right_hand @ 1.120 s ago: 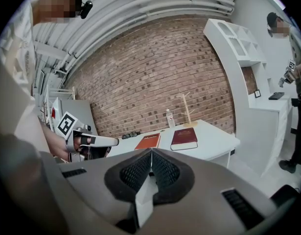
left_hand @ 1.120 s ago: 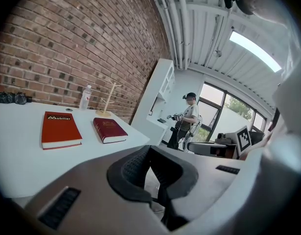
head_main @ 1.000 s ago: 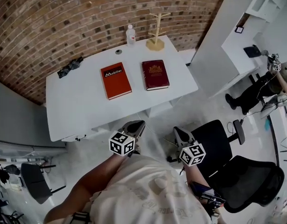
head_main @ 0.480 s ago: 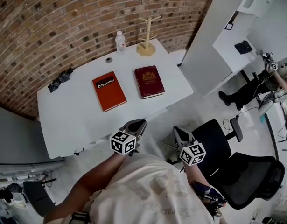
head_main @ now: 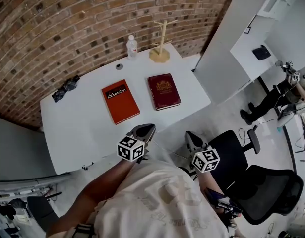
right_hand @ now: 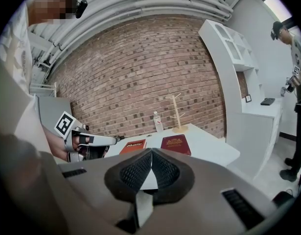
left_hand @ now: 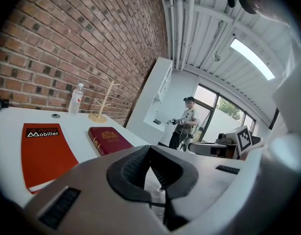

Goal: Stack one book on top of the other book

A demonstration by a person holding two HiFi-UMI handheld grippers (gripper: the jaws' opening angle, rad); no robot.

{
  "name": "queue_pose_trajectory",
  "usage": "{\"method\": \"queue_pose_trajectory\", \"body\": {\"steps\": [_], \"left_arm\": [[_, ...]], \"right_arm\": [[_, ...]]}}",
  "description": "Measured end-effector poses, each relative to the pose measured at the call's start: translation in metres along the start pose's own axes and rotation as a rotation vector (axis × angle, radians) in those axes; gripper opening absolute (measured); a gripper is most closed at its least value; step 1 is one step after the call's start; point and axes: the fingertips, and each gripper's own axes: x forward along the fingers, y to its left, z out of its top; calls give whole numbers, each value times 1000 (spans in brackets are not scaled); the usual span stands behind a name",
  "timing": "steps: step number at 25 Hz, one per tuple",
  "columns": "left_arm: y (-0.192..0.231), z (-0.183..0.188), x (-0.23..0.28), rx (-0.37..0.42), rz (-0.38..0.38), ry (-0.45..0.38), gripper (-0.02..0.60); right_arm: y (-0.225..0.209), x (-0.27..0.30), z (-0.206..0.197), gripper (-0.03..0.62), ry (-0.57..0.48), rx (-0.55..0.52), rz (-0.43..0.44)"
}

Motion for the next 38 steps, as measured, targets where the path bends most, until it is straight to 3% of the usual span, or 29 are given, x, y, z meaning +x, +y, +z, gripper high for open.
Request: {"method": "queue_pose_trajectory", "body": {"steps": [19,38], "left_arm": [[42,6,-15,-21,52,-2,20],[72,45,63,-9,75,28,20]], "right_arm": [[7,45,10,21,7,0,19],[-66,111,43,21,13,22,62]]}}
